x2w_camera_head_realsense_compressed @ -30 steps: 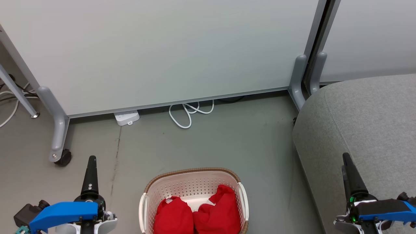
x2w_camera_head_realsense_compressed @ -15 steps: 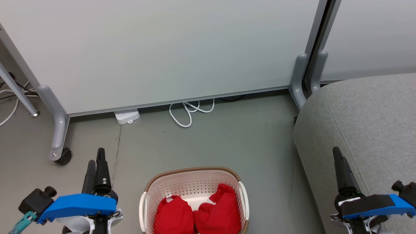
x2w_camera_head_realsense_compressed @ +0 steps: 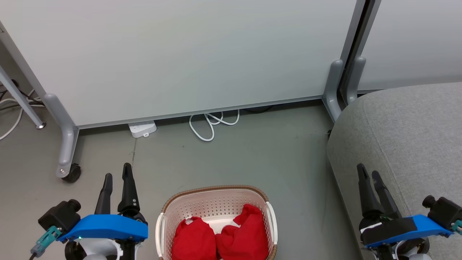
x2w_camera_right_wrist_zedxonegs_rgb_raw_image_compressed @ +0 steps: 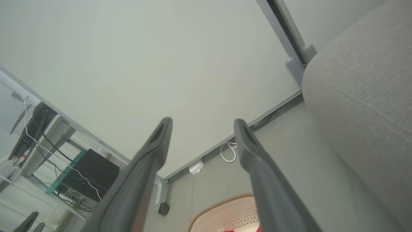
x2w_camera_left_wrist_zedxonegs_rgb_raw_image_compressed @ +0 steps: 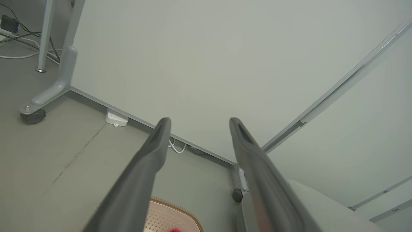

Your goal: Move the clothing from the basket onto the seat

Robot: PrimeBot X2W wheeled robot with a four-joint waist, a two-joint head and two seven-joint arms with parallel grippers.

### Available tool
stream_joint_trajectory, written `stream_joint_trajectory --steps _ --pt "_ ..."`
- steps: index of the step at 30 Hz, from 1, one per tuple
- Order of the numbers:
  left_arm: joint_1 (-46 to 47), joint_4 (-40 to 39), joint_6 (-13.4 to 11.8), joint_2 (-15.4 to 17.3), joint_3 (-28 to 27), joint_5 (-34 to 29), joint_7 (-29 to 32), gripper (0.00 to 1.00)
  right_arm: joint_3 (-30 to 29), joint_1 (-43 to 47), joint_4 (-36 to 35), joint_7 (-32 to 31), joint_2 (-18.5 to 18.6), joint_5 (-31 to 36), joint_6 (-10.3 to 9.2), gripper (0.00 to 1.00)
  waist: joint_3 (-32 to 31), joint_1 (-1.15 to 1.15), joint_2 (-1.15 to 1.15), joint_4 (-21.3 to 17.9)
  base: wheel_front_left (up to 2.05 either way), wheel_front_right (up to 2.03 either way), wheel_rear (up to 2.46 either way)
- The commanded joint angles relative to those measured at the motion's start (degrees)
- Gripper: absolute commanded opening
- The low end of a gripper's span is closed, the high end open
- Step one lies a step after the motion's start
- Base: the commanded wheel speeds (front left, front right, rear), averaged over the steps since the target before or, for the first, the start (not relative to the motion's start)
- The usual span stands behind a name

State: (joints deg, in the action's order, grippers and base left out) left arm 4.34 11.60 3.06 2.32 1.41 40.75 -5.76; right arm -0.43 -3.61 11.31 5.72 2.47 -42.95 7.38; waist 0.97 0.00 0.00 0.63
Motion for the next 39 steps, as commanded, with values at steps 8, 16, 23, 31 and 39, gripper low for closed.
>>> stream_joint_trajectory --steps 8,16,23,31,39 --pt "1.4 0.2 -0.1 0.5 1.5 -7.5 -1.8 1.0 0.8 -1.0 -0.3 1.9 0.4 7.3 0.1 1.0 0.0 0.0 0.0 0.3 0.0 0.0 0.0" --pt "1.4 0.4 -0.3 0.6 2.3 -13.0 -3.1 1.0 1.3 -1.0 0.3 3.1 0.5 12.6 0.11 1.0 -0.1 0.0 0.0 0.4 0.0 0.0 0.0" --pt "1.6 0.7 -0.4 0.6 3.0 -17.2 -4.1 1.0 1.7 -0.9 0.7 4.1 0.5 17.0 0.12 1.0 -0.1 0.0 0.0 0.7 0.0 0.0 0.0" --pt "1.5 1.3 -0.3 0.6 3.8 -21.3 -5.2 1.0 2.2 -0.9 1.0 5.2 0.5 21.4 0.13 1.0 0.0 0.0 0.0 0.9 0.0 0.0 0.0" --pt "1.7 2.0 0.3 0.6 4.2 -24.8 -6.2 1.0 2.7 -0.9 1.1 6.2 0.5 25.2 0.14 1.0 0.2 0.0 0.0 1.1 0.0 0.0 0.0"
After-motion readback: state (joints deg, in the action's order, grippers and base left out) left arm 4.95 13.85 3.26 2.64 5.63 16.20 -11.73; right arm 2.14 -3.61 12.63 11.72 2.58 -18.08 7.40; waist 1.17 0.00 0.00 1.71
